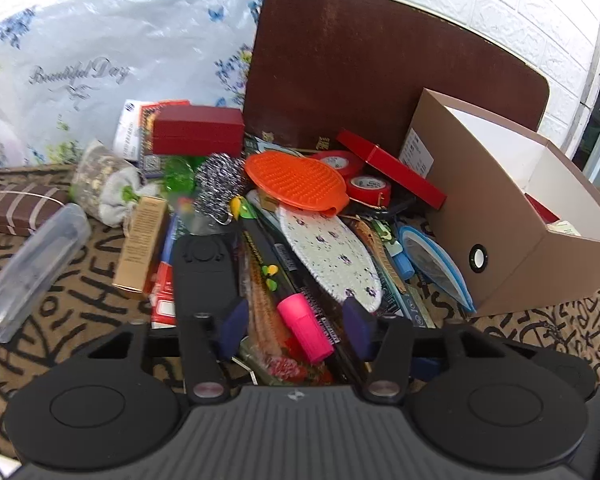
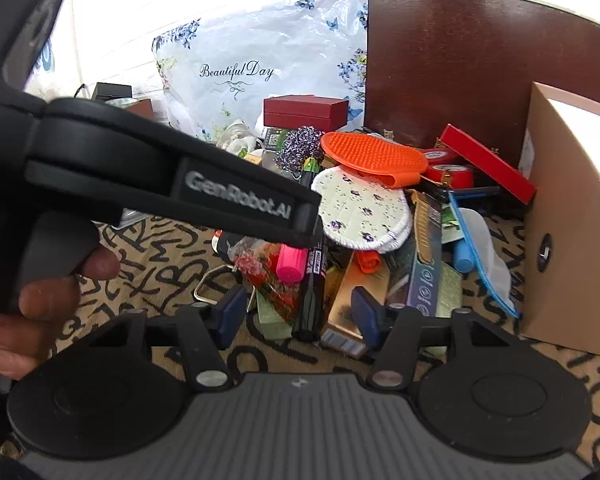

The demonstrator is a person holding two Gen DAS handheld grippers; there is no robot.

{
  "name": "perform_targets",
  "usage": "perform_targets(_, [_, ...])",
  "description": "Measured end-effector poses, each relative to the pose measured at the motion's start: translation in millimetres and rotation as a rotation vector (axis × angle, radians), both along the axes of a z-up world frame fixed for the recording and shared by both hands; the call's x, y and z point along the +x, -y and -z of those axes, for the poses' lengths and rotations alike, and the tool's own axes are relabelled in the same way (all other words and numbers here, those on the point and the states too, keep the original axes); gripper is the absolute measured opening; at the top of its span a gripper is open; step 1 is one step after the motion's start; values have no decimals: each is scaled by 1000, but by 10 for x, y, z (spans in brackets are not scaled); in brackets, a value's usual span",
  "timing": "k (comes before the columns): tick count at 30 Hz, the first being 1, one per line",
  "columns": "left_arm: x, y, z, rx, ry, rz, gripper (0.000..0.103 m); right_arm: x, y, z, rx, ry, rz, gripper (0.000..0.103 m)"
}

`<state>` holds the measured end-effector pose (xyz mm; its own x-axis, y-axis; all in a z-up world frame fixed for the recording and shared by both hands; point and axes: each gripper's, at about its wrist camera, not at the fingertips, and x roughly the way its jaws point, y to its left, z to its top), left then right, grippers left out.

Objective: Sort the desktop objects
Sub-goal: 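Grasp the black marker with pink cap using the left tool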

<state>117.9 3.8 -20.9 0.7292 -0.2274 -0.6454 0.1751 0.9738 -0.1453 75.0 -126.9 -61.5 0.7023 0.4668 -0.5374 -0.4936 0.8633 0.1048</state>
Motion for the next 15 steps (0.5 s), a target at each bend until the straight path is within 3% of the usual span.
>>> perform_targets(2, [38,0,26,-16,-10,11,44,46,-4,8,2,2,-2,44])
perform_targets(4, [78,13,58,-14,-15,13,43,97,6,6,19,-7,-12,42])
perform_targets(6, [107,17,94,-10,-14,13,44,131,12,5,34,-11,-22,34])
perform_targets(9, [148,5,133,-21,-18,17,43,196,26,33,60,-33,-19,34])
perform_targets(11, [171,-3,161,-30,-23,23,38,233,29,53,76,-45,-17,33])
perform_targets(12, [183,-2,176,-26,-26,23,30,255,24,64,80,-46,-17,33])
perform_targets(15, [200,-38,218,-53,-30,22,29,299,11,93,101,-58,-21,33])
